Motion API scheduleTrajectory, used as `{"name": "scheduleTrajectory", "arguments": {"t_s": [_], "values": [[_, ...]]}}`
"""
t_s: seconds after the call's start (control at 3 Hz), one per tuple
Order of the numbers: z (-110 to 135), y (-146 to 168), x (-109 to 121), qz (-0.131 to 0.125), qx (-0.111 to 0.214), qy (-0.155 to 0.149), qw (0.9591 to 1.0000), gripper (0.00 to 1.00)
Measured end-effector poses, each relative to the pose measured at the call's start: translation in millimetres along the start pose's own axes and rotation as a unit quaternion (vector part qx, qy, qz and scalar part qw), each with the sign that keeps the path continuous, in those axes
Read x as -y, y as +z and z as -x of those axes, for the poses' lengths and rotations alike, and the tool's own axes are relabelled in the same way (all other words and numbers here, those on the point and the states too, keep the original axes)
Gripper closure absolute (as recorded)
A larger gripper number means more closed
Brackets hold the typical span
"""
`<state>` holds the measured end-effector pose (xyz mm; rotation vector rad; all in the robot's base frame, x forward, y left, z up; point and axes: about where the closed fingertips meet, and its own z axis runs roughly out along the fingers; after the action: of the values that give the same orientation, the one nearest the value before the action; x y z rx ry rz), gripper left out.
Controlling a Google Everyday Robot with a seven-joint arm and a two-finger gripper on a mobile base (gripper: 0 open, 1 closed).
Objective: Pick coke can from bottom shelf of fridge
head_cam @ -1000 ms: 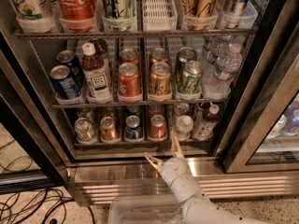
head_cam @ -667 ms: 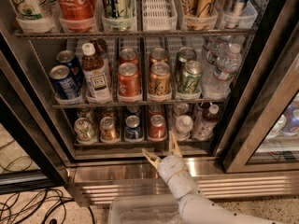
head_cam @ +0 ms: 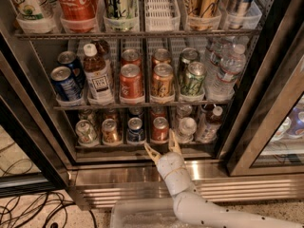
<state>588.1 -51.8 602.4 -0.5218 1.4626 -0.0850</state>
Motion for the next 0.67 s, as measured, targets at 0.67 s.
{"name": "scheduleTrajectory", "arguments": {"t_s": [0.67], "values": [[-0.5, 4.6, 9.5, -0.030, 0.002, 0.003, 0.9995, 0.30]]}}
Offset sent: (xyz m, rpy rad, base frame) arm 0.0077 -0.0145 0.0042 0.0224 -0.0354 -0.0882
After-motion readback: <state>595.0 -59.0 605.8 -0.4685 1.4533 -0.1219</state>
